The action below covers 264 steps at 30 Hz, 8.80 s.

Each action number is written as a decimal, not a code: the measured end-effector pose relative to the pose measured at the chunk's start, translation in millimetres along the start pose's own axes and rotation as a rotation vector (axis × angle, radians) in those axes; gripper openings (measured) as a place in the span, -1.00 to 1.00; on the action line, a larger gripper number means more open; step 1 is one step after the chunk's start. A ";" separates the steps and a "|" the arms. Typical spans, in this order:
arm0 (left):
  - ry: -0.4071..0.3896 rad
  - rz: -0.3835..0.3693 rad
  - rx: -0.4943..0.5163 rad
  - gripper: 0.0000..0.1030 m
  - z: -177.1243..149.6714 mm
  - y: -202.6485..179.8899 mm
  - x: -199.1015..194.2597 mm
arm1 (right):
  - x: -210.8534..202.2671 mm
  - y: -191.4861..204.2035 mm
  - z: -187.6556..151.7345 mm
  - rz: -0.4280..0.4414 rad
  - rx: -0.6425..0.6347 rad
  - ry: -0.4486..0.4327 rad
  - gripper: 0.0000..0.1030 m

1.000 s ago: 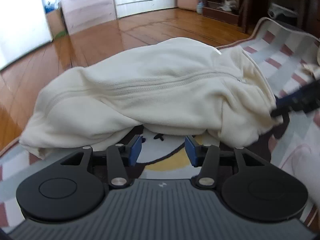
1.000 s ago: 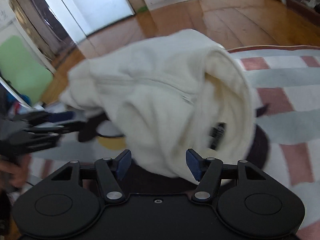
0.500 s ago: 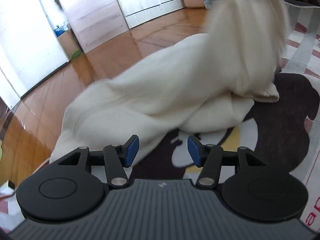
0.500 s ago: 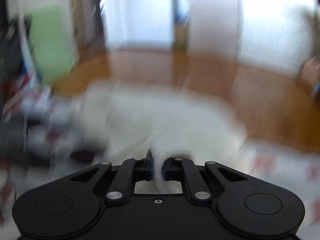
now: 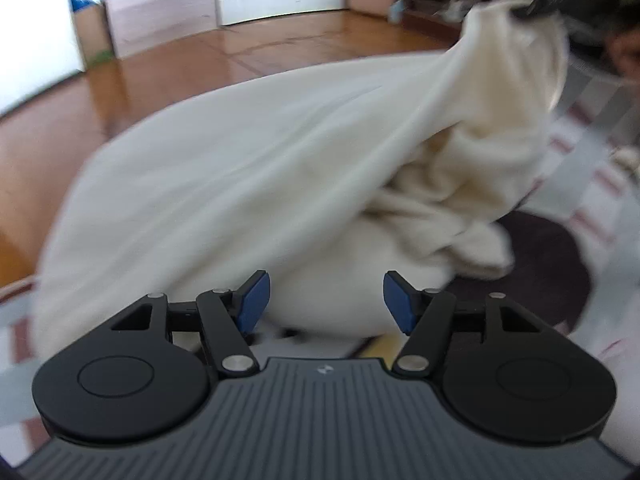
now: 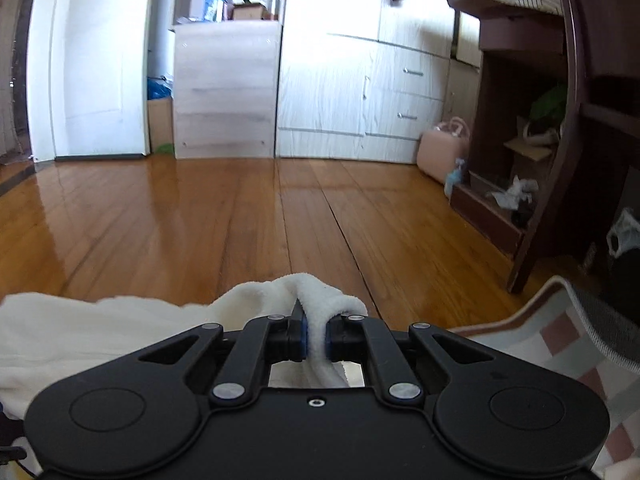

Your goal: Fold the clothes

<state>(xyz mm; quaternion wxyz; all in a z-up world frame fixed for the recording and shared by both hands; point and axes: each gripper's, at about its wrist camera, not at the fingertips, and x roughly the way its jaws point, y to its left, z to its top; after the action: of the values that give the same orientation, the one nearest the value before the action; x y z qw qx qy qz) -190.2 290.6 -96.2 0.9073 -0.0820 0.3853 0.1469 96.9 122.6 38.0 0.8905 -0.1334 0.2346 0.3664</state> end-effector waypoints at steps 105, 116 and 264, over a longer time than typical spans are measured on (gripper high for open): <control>-0.155 0.302 0.219 -0.76 34.6 -96.3 -12.4 | -55.9 35.4 -152.6 0.110 -0.025 0.300 0.17; -0.306 0.447 0.059 -1.00 37.9 -58.5 -91.8 | -73.6 21.1 -142.0 0.205 0.105 0.242 0.18; -0.168 -0.070 0.288 -0.22 -39.7 -130.5 -104.3 | -155.6 22.6 -168.2 0.941 0.349 0.073 -0.83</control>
<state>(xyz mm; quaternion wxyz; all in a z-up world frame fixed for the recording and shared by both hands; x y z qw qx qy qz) -242.8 135.9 -43.5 0.9433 0.0479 0.3222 0.0647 -69.7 -22.3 -27.0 0.6292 0.1252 0.3579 0.6785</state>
